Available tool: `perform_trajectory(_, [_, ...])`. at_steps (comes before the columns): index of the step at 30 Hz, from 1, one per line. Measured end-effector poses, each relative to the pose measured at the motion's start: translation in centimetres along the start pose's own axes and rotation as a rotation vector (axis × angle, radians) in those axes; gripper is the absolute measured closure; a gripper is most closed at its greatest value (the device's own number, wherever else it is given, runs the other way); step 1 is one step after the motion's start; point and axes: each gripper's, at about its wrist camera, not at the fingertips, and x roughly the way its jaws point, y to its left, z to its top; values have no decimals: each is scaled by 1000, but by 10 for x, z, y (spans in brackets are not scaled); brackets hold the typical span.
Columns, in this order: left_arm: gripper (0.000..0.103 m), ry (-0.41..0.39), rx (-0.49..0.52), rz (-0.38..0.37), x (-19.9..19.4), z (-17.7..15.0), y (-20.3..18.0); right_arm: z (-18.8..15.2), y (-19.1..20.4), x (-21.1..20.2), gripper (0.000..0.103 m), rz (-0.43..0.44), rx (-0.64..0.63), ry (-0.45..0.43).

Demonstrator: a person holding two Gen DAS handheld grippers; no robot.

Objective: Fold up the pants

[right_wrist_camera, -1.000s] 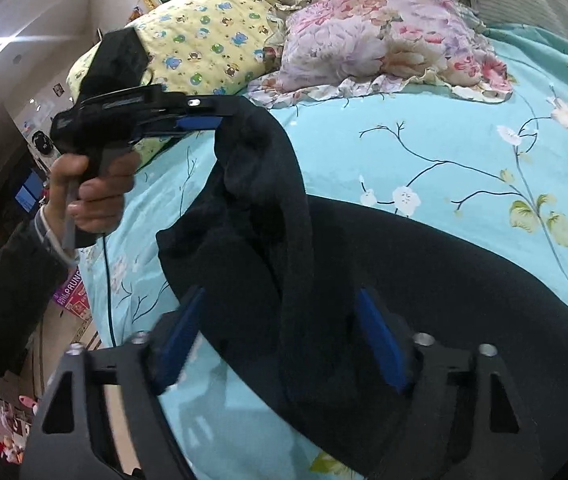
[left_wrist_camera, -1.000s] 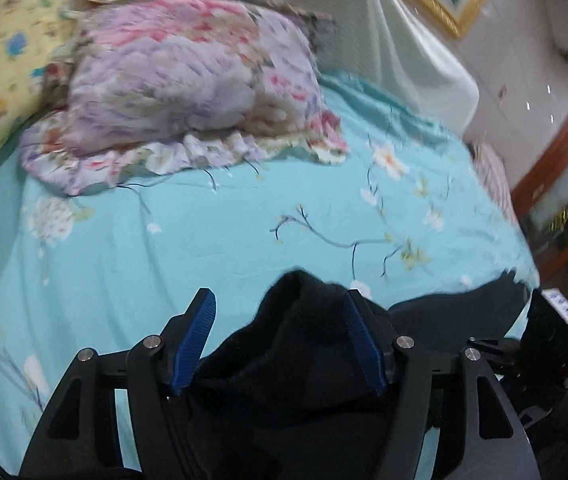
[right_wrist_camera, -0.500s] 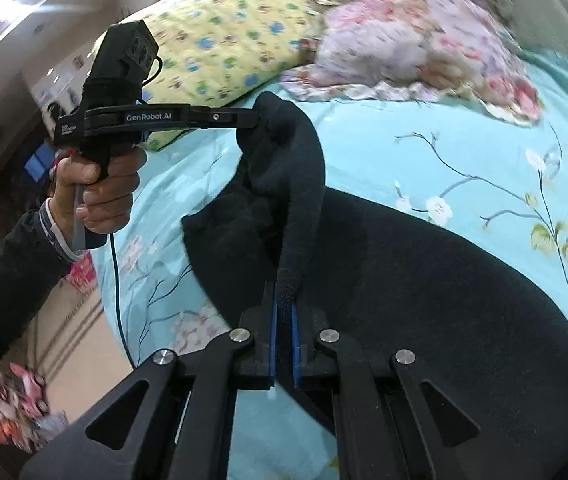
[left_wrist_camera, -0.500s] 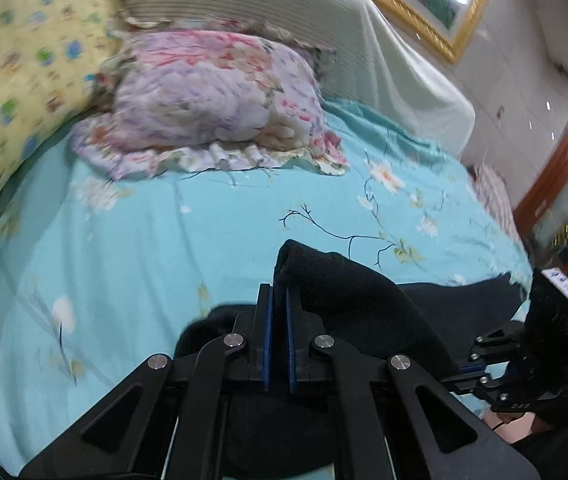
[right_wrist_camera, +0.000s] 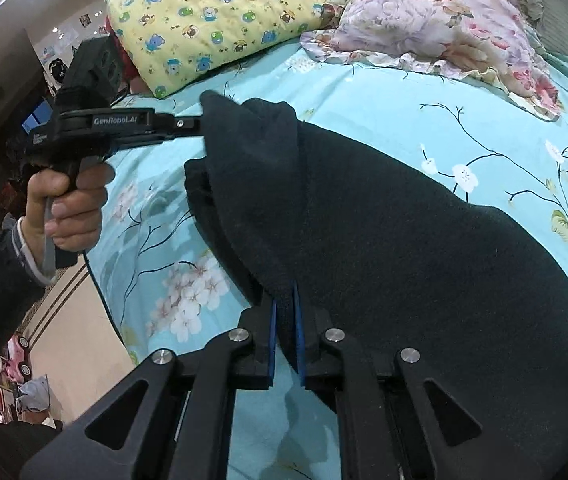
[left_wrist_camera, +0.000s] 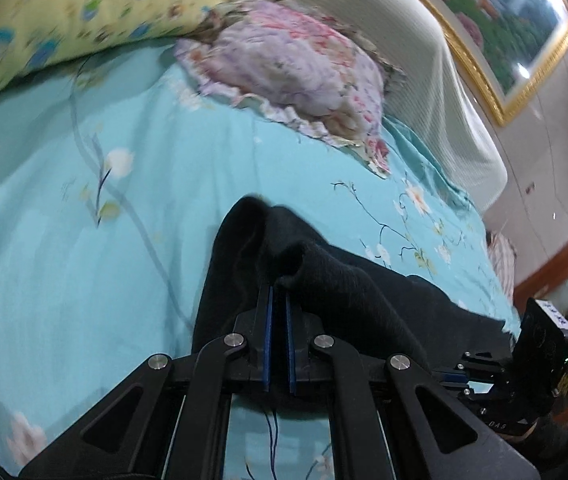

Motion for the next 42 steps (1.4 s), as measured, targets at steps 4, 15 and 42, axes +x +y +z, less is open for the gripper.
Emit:
perform_trajectory(4, [99,-1,-71,0,-6,-12,6,-1,2,-1,80,25,3,1])
perform_trajectory(15, [43,-64,-223,32,-36,-29,0,-2,7,-15,58,69,10,-51])
perform_trajectory(42, [33,51,-497,195,8,-16,4,41,-146,-40,53,-40,343,-160])
